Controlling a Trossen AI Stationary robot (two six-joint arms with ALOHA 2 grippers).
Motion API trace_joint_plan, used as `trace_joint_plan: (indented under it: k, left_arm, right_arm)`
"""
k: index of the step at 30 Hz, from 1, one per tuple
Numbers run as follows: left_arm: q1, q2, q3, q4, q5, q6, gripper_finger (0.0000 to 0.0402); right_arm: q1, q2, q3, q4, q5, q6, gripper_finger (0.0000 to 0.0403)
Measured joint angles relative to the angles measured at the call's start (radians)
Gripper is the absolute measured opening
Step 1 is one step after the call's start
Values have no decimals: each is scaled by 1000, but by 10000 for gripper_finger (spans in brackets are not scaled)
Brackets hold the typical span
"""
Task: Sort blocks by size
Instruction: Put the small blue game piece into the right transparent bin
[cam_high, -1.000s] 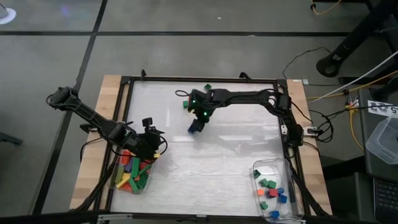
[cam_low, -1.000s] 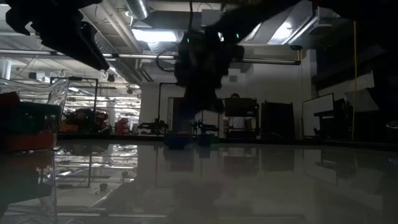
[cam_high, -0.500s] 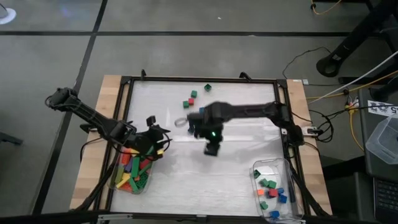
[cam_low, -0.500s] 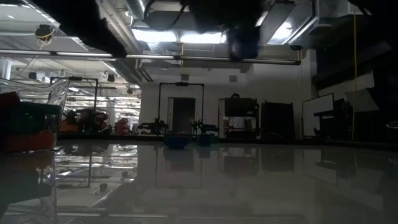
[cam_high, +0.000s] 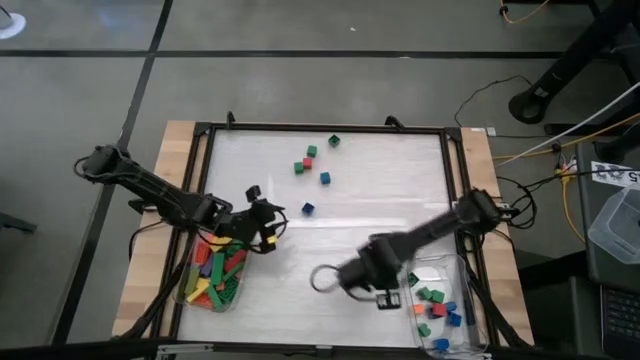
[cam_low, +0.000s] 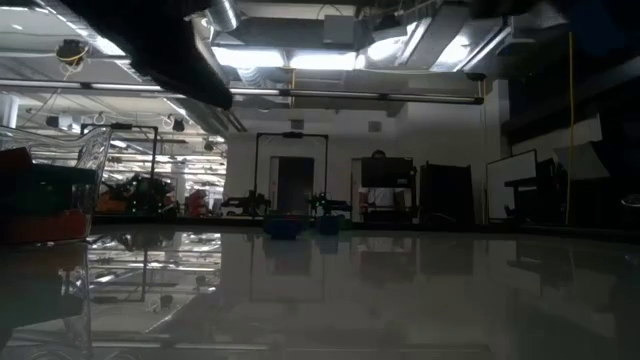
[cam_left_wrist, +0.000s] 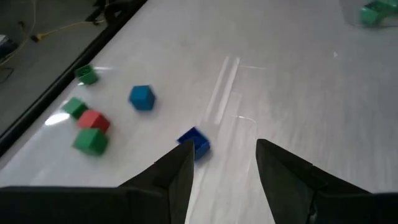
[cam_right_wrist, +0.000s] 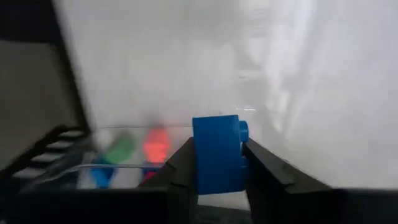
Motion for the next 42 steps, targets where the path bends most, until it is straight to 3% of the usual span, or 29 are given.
trace_joint_plan:
  k: [3,7,11,17,23,31,42]
  left_arm:
    - [7,83,0,114,5,59,159]
    - [35,182,0,304,11,172,159]
    - [84,258,0,454,71,225,159]
    - [158,345,0,589,124,205,159]
    - [208,404,0,601,125,127,159]
    - [238,451,0,566,126,17,159]
    - [278,452,0,431,125,-133,159]
  right_arm:
    - [85,-56,-94,-1,96,190,89]
    - [196,-106,-188,-2,127,425,95]
    - [294,-111,-240,3,125,548,113]
    - [390,-111,-316,-1,149,675,107]
    - [414,-111,-373,-1,76,819,139]
    - [411,-110,-399,0,50,818,203]
    - [411,-110,-399,0,66,815,210]
